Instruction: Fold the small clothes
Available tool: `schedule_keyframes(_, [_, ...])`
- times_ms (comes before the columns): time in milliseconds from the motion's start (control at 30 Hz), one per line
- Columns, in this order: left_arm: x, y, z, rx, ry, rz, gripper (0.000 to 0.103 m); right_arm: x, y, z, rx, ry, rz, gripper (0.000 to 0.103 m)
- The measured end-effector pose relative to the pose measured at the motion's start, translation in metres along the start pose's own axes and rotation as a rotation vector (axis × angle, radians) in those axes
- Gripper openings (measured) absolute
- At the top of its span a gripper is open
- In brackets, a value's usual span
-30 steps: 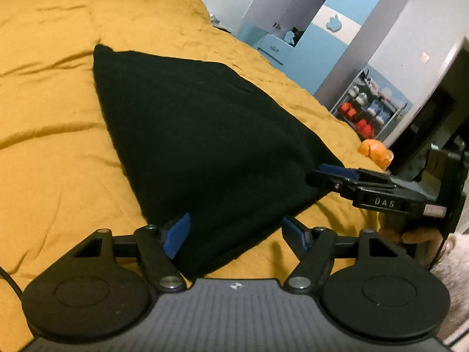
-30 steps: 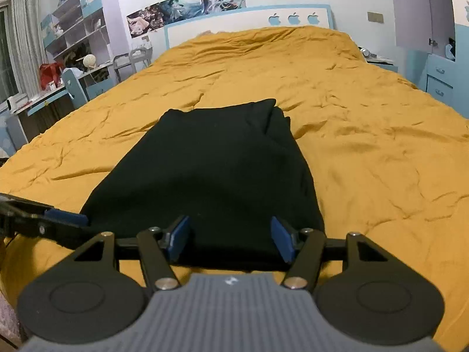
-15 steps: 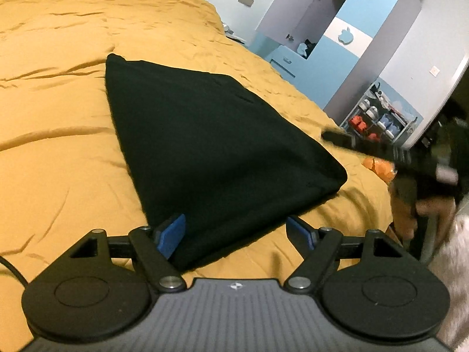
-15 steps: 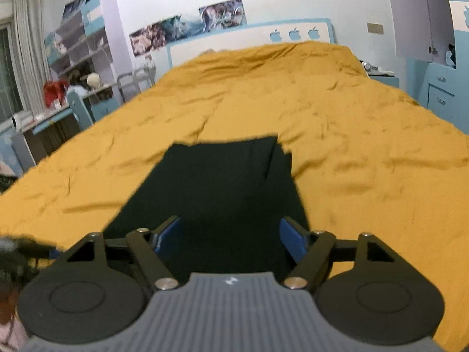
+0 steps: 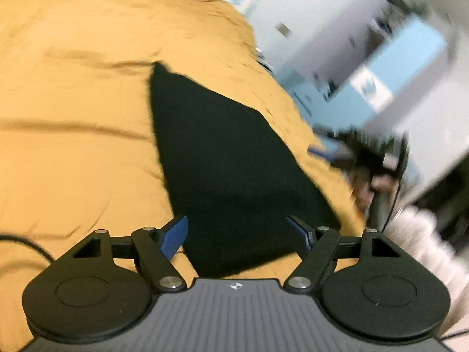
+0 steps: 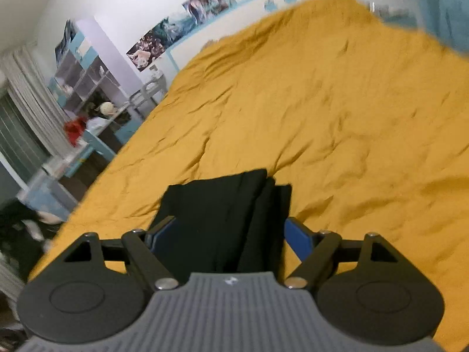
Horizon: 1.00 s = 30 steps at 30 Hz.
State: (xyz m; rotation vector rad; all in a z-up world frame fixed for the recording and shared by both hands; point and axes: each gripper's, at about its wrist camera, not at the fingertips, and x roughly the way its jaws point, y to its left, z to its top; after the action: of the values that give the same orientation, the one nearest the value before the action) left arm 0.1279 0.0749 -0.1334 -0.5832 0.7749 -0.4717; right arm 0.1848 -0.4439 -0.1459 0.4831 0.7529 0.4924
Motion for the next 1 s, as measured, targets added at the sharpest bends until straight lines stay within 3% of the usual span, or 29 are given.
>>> schedule_keyframes(67, [0.003, 0.016, 0.003, -0.083, 0.000, -0.004, 0.087, 0.015, -0.016, 0.005, 0.066, 0.025, 0.042, 0.076])
schedule_keyframes(167, [0.016, 0.028, 0.003, -0.115, 0.035, 0.020, 0.087, 0.036, -0.032, 0.014, 0.098, 0.037, 0.040, 0.078])
schedule_keyframes(367, [0.039, 0.039, 0.006, -0.206, 0.079, -0.060, 0.087, 0.082, -0.056, 0.022, 0.190, 0.096, 0.116, 0.078])
schedule_keyframes(500, [0.047, 0.037, 0.006, -0.234, 0.103, -0.106, 0.087, 0.108, -0.069, 0.021, 0.197, 0.165, 0.098, 0.077])
schedule_keyframes(767, [0.068, 0.061, 0.009, -0.377, 0.153, -0.194, 0.086, 0.138, -0.079, 0.022, 0.288, 0.216, 0.339, 0.083])
schedule_keyframes(900, [0.081, 0.068, 0.014, -0.388, 0.178, -0.165, 0.080, 0.159, -0.077, 0.022, 0.305, 0.197, 0.309, 0.083])
schedule_keyframes(1000, [0.092, 0.068, 0.011, -0.415, 0.185, -0.199, 0.080, 0.165, -0.075, 0.021, 0.309, 0.196, 0.301, 0.083])
